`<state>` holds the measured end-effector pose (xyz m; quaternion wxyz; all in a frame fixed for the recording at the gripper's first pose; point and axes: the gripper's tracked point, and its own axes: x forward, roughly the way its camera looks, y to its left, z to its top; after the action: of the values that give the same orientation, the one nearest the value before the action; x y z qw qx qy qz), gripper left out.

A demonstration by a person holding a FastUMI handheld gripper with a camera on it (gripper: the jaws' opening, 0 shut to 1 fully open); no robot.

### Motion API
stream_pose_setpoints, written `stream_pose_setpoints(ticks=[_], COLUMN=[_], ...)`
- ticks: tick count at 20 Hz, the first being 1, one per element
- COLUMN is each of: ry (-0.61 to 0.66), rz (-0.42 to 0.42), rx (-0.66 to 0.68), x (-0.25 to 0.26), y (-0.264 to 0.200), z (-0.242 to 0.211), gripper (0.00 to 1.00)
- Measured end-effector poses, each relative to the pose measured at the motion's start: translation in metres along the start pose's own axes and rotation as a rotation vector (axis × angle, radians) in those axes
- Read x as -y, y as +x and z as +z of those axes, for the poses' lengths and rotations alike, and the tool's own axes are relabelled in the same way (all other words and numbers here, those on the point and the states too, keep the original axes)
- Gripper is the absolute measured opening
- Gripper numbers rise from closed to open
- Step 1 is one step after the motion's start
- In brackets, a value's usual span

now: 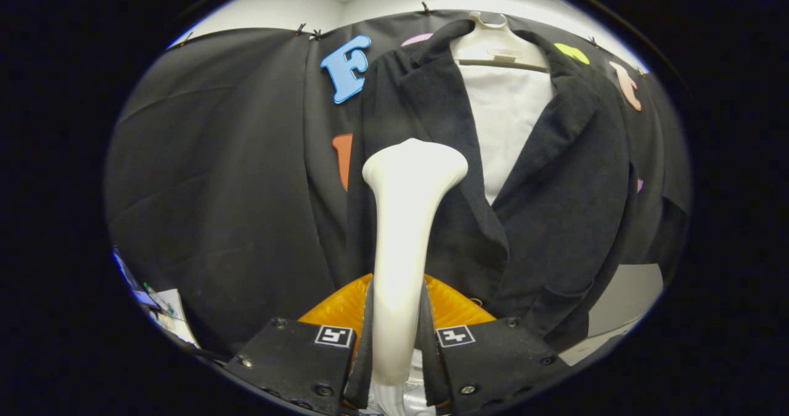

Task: Iron the clothes twice with a garment steamer, once on the left side and once on the right side.

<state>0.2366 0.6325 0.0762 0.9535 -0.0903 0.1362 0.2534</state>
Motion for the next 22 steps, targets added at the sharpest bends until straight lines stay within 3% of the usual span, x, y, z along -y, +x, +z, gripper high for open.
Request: stream_pose_setpoints(ticks=[22], ry=[0.041], rz=[-0.005], rx=[-0.177], x=[0.016], y=[0.008], z=[-0.099], gripper=[0.36])
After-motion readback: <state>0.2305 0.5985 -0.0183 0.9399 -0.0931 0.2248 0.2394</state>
